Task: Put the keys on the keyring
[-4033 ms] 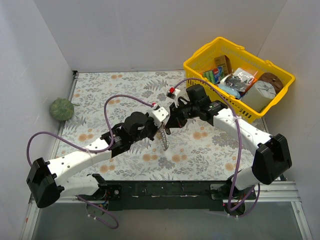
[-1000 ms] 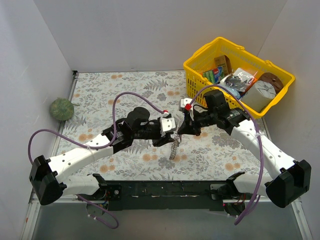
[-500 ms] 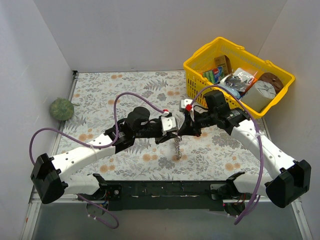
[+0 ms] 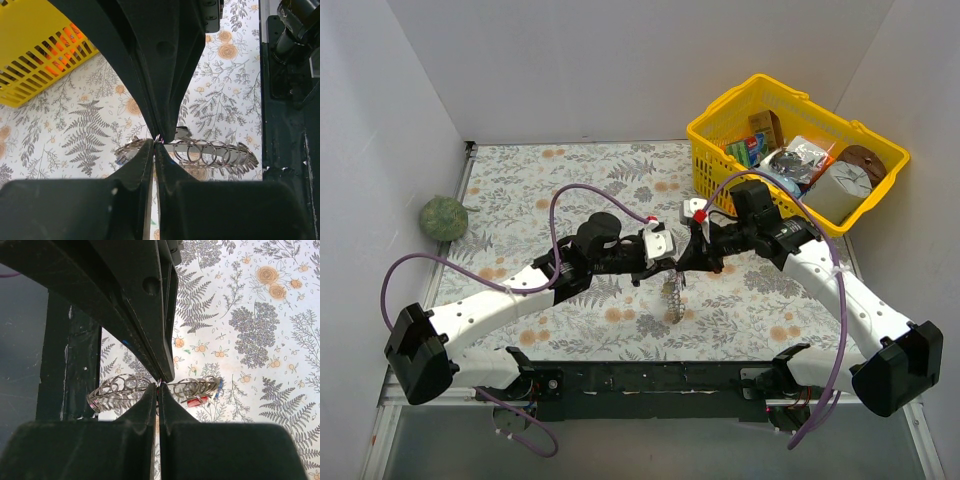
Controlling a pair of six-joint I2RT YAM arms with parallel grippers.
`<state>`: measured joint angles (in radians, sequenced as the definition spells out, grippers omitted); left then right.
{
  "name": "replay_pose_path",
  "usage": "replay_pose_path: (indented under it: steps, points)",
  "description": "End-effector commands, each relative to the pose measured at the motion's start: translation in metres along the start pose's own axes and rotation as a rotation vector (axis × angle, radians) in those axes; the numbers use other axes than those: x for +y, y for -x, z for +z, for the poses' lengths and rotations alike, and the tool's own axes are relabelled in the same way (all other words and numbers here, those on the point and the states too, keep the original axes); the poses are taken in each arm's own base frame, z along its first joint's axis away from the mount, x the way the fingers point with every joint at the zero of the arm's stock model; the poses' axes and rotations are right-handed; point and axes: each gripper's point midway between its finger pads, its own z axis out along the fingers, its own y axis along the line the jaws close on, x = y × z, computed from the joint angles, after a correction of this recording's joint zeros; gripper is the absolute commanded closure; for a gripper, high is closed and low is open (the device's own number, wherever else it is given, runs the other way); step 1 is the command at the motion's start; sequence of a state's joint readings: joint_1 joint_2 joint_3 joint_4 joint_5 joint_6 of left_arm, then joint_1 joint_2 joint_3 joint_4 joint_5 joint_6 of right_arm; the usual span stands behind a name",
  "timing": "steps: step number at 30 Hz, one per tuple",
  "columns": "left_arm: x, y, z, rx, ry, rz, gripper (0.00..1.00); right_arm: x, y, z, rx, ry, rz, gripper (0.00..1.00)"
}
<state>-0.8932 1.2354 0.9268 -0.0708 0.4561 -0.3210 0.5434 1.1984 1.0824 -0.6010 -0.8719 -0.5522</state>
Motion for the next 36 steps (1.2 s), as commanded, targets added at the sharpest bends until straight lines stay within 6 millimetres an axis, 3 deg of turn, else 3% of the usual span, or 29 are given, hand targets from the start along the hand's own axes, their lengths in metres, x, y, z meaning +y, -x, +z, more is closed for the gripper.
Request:
replay_pose_path:
  steps: [1, 5, 8, 9, 12, 13, 15, 27, 36]
  points:
    - [0.005, 0.005, -0.004, -0.025, 0.03, 0.021, 1.0, 0.01, 0.025, -0.005, -0.082, 0.03, -0.082, 0.99]
    - [0.008, 0.007, -0.007, -0.047, 0.054, 0.009, 1.0, 0.009, 0.028, -0.005, -0.092, 0.024, -0.089, 0.99]
    - [0.009, 0.013, -0.01, -0.085, 0.072, -0.006, 1.0, 0.008, 0.034, -0.008, -0.113, -0.008, -0.097, 0.84]
    - [0.01, 0.018, -0.011, -0.108, 0.082, -0.004, 1.0, 0.006, 0.035, -0.008, -0.127, -0.022, -0.108, 0.72]
    - [0.011, 0.024, -0.014, -0.164, 0.104, -0.03, 1.0, 0.002, 0.05, -0.021, -0.218, -0.065, -0.133, 0.51]
    - [0.011, 0.029, -0.017, -0.185, 0.113, -0.033, 1.0, 0.002, 0.044, -0.025, -0.245, -0.054, -0.108, 0.47]
    - [0.01, 0.035, -0.019, -0.234, 0.117, -0.051, 1.0, 0.004, 0.057, -0.035, -0.319, -0.052, -0.127, 0.4]
    - [0.0, 0.083, -0.051, -0.576, 0.138, -0.042, 1.0, 0.02, 0.064, -0.041, -0.412, 0.094, -0.149, 0.42]
    - [-0.009, 0.095, -0.056, -0.664, 0.088, -0.044, 1.0, 0.023, 0.066, -0.038, -0.443, 0.105, -0.14, 0.45]
